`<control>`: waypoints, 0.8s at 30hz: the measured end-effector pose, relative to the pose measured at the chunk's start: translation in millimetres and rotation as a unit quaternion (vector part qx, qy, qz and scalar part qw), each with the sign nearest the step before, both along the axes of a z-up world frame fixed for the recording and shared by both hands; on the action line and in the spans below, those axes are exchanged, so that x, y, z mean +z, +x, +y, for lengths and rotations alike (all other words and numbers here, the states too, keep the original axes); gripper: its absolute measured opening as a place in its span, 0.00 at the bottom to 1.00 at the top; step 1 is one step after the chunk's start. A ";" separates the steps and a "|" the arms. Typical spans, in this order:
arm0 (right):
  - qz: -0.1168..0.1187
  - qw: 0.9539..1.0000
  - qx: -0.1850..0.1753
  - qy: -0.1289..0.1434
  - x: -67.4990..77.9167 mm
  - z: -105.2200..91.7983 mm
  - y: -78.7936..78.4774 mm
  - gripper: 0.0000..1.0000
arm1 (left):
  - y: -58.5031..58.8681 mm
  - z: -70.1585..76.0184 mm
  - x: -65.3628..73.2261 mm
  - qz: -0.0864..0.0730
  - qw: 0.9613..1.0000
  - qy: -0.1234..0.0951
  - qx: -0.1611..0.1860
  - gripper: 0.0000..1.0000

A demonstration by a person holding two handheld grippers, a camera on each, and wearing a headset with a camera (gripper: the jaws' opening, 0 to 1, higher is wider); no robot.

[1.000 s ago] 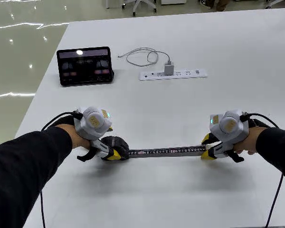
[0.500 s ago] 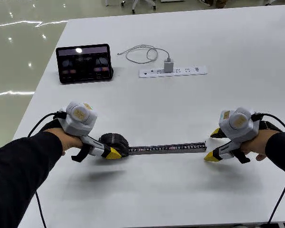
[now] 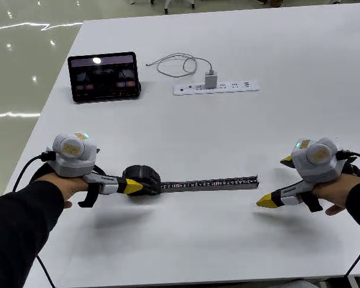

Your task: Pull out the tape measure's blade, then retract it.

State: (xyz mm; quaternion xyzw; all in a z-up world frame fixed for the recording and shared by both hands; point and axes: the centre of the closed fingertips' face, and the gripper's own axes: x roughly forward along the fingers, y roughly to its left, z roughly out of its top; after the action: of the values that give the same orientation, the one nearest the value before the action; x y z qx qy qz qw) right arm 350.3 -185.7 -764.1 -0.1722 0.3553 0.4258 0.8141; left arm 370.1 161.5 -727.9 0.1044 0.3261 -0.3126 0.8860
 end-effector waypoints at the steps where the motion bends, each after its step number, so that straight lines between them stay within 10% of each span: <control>1: 0.000 1.000 -0.006 0.006 0.4 -1.9 -0.9 0.89 | -2.2 -0.8 3.0 -0.004 1.000 -0.013 0.002 1.00; 4: -0.014 0.999 -0.026 0.022 5.4 -6.3 -1.5 0.91 | -3.3 3.2 12.2 -0.046 0.999 -0.006 0.003 1.00; 24: -0.042 0.998 -0.050 0.021 14.7 -43.3 -35.4 1.00 | -44.9 31.3 14.3 -0.050 0.997 -0.033 0.038 1.00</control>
State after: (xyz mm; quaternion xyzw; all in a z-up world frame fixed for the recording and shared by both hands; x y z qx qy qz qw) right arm 314.9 -229.0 -749.4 -0.1544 0.3201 0.3845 0.8520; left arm 325.2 192.8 -713.7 0.0781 0.2748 -0.2835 0.9154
